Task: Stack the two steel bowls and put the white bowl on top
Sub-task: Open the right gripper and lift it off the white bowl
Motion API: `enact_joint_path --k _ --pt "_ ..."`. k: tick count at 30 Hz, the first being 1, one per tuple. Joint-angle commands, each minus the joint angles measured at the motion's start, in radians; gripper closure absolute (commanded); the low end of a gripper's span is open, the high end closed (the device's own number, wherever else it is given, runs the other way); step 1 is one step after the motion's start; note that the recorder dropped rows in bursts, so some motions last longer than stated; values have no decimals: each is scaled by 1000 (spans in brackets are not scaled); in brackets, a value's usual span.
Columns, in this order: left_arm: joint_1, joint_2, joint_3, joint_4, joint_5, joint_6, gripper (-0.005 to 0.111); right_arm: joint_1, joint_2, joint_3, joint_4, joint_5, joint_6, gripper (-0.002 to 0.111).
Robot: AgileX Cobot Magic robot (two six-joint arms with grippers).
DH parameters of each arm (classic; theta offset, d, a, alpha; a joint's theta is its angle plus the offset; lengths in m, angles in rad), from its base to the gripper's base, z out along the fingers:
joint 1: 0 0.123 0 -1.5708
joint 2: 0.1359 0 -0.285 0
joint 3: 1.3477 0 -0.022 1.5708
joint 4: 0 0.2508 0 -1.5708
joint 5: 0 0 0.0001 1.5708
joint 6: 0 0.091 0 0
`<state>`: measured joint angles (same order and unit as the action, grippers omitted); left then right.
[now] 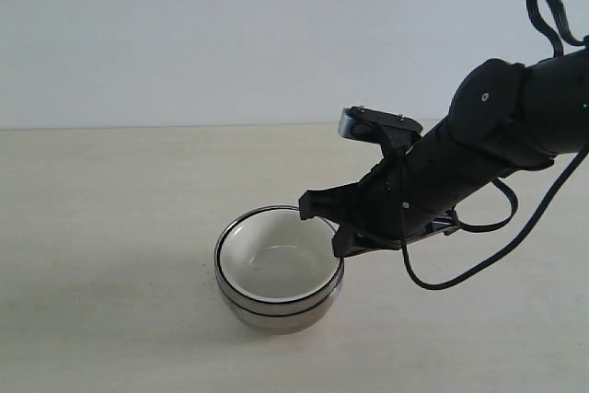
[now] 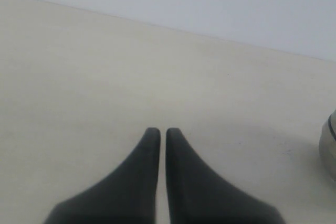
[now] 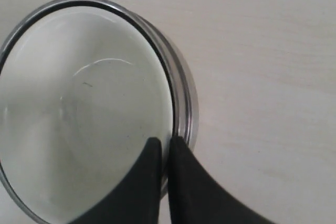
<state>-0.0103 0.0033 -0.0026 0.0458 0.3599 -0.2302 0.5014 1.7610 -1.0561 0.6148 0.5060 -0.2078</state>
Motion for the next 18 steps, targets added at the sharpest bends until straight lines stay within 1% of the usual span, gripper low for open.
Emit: enact_joint_path --k 1,4,8,13,16,18 --pt "2 -3 3 -4 0 7 103 -3 5 -2 9 -3 -12 108" --pt "2 -3 3 -4 0 7 103 -3 5 -2 17 -3 -13 108" --pt "2 -3 3 -4 0 7 103 -3 5 -2 81 -13 -64 108" --pt "2 -3 3 -4 0 7 103 -3 -21 -2 82 -16 -65 108" --pt "2 -3 3 -4 0 7 103 -3 -108 -2 39 5 -56 108" --pt "2 -3 3 -4 0 7 103 -3 -181 -2 -48 21 19 108"
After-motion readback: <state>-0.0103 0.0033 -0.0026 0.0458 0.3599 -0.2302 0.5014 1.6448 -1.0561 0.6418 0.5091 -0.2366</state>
